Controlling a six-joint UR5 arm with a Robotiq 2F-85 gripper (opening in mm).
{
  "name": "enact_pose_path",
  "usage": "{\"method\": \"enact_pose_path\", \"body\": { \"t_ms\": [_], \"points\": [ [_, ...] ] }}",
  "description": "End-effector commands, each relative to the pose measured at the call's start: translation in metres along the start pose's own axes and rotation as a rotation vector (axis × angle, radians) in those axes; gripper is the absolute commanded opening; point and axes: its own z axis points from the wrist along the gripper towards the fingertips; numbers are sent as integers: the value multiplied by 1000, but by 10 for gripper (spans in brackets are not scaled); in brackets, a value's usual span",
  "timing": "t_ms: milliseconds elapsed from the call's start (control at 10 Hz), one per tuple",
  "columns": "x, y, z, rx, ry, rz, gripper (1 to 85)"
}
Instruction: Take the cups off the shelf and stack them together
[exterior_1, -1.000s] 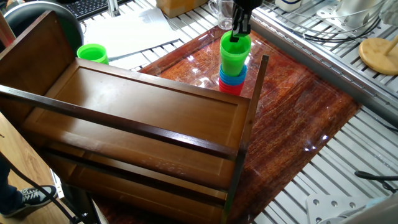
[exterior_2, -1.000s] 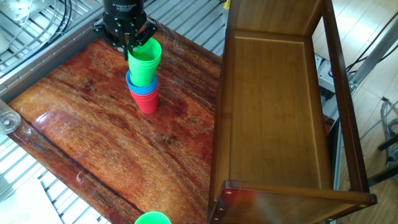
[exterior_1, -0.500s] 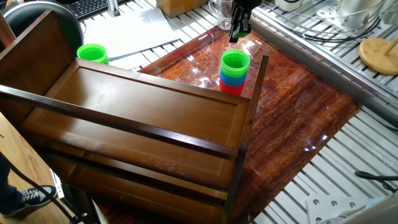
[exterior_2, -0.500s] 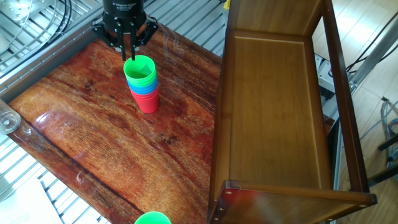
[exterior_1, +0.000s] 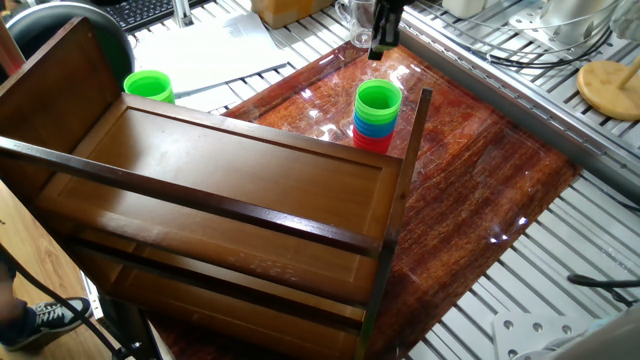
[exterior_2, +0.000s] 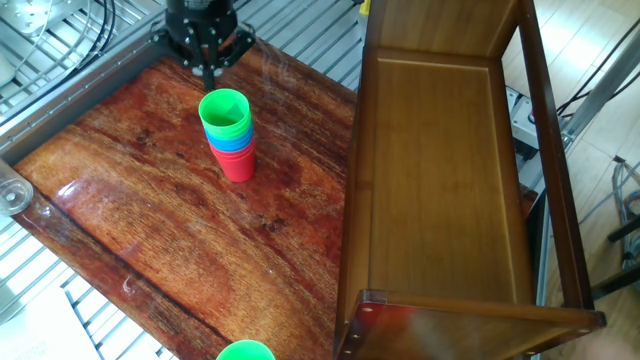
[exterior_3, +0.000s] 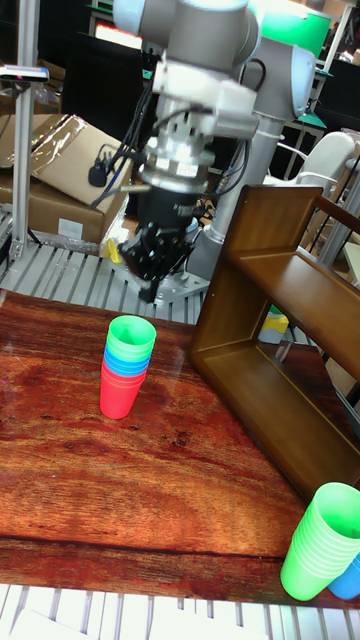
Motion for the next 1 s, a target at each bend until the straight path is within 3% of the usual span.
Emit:
{"method": "enact_pose_path", "body": {
  "t_ms": [0,200,400,500,700,900],
  "points": [
    [-4,15,-49,-68,17,163,13],
    [-10,11,-66,-85,30,214,13],
    [-21,4,-75,-67,13,272,13],
    [-24,4,-76,-76,0,282,13],
    [-22,-5,-77,-50,-2,281,13],
    [-26,-4,-77,-49,-10,286,13]
  ]
}}
